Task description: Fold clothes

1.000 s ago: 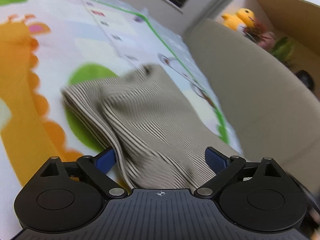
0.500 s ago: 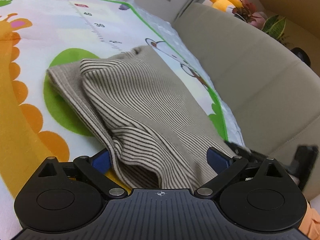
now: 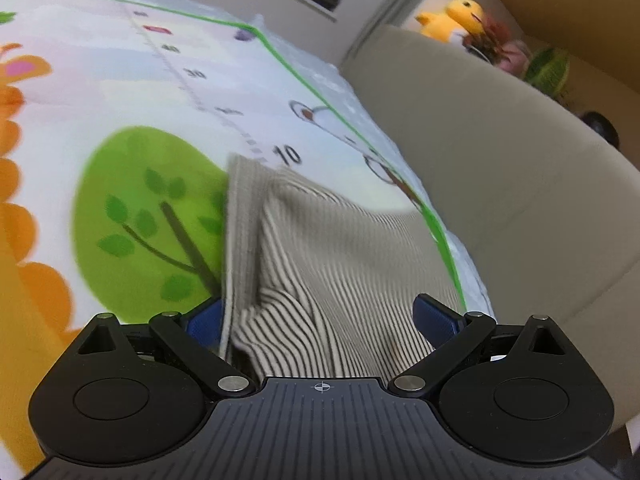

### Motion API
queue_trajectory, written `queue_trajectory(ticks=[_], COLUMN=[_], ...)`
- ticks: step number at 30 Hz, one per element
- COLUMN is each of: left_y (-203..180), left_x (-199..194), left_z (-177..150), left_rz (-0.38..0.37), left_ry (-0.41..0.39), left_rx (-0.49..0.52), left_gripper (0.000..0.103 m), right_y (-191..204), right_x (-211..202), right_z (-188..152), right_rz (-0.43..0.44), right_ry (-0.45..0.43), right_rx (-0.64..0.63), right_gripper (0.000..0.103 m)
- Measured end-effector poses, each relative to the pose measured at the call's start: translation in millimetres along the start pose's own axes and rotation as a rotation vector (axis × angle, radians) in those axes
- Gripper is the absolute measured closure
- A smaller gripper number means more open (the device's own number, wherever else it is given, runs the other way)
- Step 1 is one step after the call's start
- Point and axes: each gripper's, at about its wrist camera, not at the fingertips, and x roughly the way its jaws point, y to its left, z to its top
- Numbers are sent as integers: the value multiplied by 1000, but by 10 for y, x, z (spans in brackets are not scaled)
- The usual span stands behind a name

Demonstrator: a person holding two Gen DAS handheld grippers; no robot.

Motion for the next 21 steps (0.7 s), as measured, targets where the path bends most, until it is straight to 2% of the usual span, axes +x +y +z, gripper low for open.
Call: queue_trajectory(ticks=[3, 6, 8, 9, 11, 13, 15, 21], left_y=[-8, -73, -140, -175, -234, -265, -256, -221], left_x=[-265, -564, -697, -727, -722, -658, -580, -255], left_z=[4, -69, -187, -265, -408, -507, -551, -408], left_rz=[5, -23, -58, -70, -73, -40, -18, -3], left_ry=[-34, -49, -20, 5, 57, 76, 81, 56], left_rx=[16, 39, 66, 84, 116, 158, 178, 172], left_gripper=[3, 4, 7, 14, 22, 28, 30, 30], right_y=[33, 82, 160, 221, 366, 462, 477, 444], right_x=[-145, -350, -402, -382, -286, -159, -60, 162], right_z=[66, 162, 186, 148, 18, -110, -161, -26], right_rz=[5, -16, 27, 53, 88, 67, 50, 15], right_ry=[-28, -111, -130, -119, -76, -51, -55, -68], right_rx=[-52, -94, -127, -155, -228, -271, -273, -305], right_gripper=[61, 59, 49, 46, 44, 44, 44, 39])
